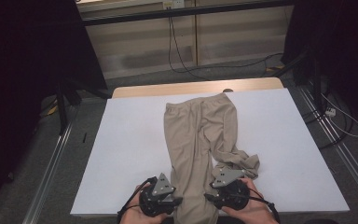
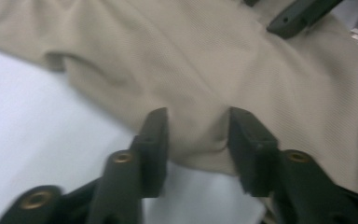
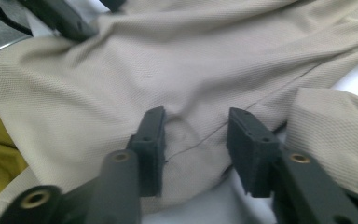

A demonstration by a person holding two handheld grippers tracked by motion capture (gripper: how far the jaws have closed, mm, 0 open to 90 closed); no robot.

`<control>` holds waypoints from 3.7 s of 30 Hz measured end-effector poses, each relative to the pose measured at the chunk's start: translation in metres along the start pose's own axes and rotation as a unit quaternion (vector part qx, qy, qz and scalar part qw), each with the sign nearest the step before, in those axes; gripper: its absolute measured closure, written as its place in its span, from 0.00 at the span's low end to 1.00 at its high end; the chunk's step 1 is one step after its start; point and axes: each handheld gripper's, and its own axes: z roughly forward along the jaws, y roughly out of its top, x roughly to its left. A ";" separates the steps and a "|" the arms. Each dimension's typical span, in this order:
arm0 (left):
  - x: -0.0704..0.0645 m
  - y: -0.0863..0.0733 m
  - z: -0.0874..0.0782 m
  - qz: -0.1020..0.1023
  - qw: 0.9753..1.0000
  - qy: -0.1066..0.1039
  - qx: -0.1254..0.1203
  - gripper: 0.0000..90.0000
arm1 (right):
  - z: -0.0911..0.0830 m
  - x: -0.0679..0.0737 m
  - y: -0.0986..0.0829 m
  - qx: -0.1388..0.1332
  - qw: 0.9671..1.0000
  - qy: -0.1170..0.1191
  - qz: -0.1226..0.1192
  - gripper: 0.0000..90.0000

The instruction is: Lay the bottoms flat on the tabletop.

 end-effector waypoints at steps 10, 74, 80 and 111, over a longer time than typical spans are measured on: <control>-0.005 0.001 -0.007 -0.012 1.000 -0.016 0.023 1.00 | -0.025 -0.003 -0.018 -0.005 0.999 0.001 0.038 0.99; 0.029 -0.003 -0.020 -0.076 0.993 0.045 -0.074 0.30 | -0.065 0.009 -0.058 0.015 0.999 0.004 0.037 0.89; 0.030 -0.002 -0.018 -0.075 0.994 0.046 -0.070 0.30 | -0.082 0.016 -0.058 -0.040 0.997 -0.019 0.060 0.46; 0.028 -0.002 -0.018 -0.068 0.994 0.051 -0.067 0.30 | -0.068 0.025 -0.063 0.022 0.999 0.035 0.022 0.97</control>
